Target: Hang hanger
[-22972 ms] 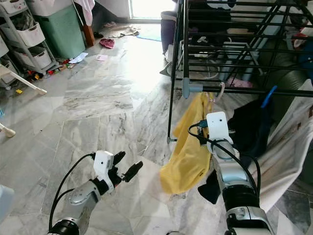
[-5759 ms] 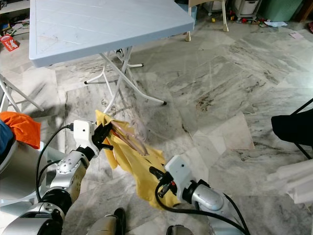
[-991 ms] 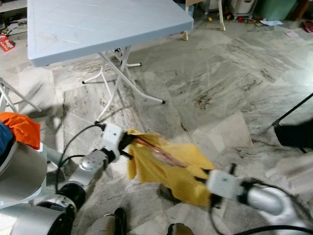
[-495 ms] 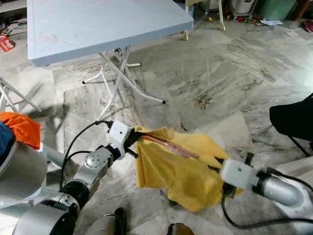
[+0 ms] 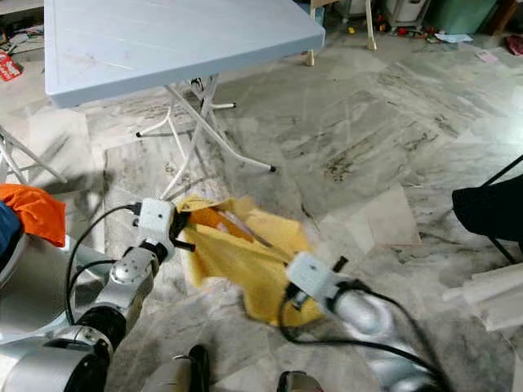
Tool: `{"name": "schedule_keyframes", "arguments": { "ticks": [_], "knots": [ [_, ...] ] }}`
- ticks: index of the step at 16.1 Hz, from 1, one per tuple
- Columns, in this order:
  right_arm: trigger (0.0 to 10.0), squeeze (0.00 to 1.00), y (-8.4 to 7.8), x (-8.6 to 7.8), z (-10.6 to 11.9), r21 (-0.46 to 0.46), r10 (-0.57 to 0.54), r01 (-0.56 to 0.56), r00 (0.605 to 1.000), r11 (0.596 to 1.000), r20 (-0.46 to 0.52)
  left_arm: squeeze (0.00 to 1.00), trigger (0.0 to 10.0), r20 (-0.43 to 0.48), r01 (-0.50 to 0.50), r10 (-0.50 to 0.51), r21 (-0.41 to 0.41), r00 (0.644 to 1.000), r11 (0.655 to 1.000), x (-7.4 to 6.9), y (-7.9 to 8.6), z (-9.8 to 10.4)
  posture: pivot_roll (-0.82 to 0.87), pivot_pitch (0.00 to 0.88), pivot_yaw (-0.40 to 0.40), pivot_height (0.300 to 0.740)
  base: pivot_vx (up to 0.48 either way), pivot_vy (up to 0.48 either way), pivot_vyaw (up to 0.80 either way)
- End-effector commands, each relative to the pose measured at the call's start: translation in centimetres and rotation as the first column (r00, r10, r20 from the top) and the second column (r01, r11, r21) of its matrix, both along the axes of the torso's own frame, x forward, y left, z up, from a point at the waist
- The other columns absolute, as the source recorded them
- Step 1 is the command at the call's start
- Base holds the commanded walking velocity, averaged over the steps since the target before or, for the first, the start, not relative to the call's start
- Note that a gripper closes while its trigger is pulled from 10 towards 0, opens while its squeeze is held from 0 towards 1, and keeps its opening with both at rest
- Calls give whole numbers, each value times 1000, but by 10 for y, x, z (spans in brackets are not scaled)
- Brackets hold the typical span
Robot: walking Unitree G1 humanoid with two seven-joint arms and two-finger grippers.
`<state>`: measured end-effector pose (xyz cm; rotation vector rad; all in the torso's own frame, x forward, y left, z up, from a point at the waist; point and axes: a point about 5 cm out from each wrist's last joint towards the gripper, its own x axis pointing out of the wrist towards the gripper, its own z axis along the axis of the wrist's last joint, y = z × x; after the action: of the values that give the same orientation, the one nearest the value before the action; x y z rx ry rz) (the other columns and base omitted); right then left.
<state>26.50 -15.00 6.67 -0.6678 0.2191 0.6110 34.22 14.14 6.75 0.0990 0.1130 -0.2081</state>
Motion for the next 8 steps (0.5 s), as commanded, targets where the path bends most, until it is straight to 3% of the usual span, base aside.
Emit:
{"name": "schedule_keyframes", "arguments": {
  "ticks": [1, 2, 4, 7, 8],
  "knots": [
    [10000, 0, -1, -3, -9, -45, -37, 36, 999, 998, -18, 0, 0, 60, -80, 80, -8, 995, 997, 7, 15, 13, -126, 188, 0, 740, 0, 0, 0],
    [10000, 0, 8, -2, -13, -51, -43, 42, 999, 998, -19, 0, 0, 82, -85, 85, -11, 993, 996, 8, 14, 17, -124, 193, -1, 740, 0, 0, 0],
    [10000, 0, 10, 0, -17, -57, -90, 88, 996, 995, -29, 0, 0, 107, -103, 105, -21, 989, 994, 9, 13, 20, -124, 198, -2, 740, 0, 0, 0],
    [10000, 0, 0, 2, -13, -43, -114, 112, 993, 993, -39, 0, 0, 64, -159, 160, -31, 985, 987, 7, 25, 14, -121, 204, -1, 740, 0, 0, 0],
    [10000, 0, -15, 2, -12, -73, -129, 126, 991, 989, -37, 0, 0, 50, -192, 193, -15, 980, 981, 6, 35, 12, -120, 205, -3, 740, 0, 0, 0]
  ]
}}
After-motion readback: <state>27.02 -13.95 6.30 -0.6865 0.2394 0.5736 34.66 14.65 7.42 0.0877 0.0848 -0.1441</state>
